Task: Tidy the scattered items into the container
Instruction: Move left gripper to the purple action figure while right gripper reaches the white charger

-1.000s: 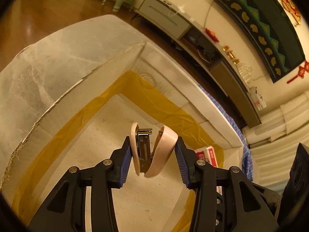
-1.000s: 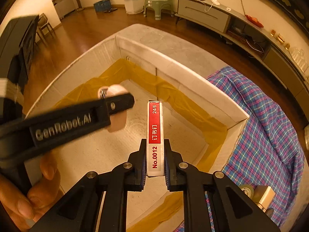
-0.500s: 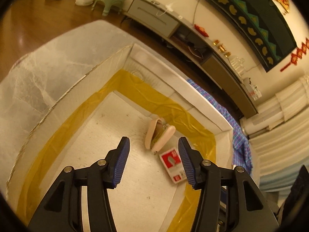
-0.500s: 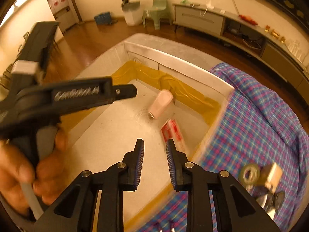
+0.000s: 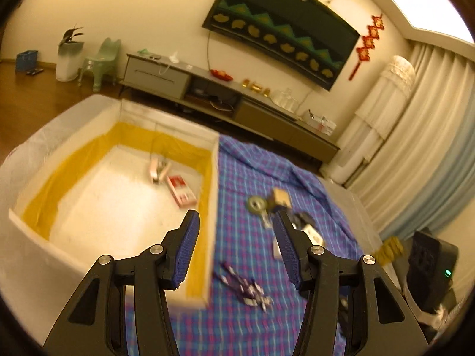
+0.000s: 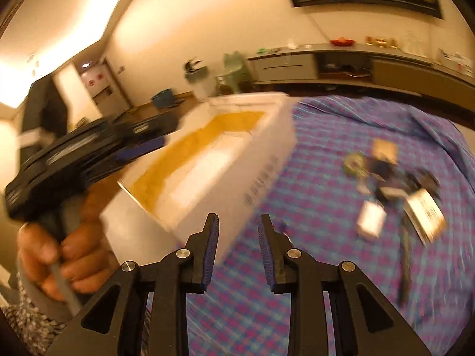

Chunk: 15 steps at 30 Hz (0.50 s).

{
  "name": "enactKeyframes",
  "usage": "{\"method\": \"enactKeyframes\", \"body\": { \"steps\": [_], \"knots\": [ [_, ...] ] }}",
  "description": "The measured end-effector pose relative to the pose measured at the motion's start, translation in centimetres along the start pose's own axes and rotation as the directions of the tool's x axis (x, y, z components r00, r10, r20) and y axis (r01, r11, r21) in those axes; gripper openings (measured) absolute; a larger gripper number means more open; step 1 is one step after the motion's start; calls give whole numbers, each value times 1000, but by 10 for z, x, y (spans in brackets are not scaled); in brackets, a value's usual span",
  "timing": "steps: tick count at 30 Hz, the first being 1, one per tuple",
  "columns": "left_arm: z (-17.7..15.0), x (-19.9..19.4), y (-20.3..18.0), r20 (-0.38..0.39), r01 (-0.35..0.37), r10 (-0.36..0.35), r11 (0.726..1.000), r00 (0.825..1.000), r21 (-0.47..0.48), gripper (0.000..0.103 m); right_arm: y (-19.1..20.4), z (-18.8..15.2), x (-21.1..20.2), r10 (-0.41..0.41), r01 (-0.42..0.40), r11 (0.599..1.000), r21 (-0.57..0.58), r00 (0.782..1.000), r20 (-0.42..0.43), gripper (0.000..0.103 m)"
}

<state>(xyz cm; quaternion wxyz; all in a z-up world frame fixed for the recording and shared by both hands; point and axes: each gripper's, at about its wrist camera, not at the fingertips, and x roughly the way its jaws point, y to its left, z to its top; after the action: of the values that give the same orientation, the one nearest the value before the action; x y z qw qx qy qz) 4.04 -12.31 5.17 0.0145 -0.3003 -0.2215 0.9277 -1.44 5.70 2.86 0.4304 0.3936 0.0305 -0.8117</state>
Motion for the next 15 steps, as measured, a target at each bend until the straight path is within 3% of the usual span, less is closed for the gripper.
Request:
{"method": "enactKeyframes", "body": {
  "steps": [3, 7, 11, 15],
  "knots": [
    [-36, 7, -27, -107, 9, -6, 1000, 994, 22, 55, -27, -42, -15, -82, 82, 996, 33, 997, -17, 29],
    [-72, 48, -61, -283, -29, 52, 996, 958, 85, 55, -79, -71, -41, -123, 121, 983, 137, 992, 8, 32],
    [-88, 94, -61, -355, -93, 116, 992, 928, 81, 56, -123, -58, -51, -160, 149, 968, 203, 986, 39, 47],
    [-82, 138, -35, -368, -179, 171, 984, 914, 12, 58, -146, -29, -17, -67, 66, 975, 211, 998, -2, 50]
  ]
}}
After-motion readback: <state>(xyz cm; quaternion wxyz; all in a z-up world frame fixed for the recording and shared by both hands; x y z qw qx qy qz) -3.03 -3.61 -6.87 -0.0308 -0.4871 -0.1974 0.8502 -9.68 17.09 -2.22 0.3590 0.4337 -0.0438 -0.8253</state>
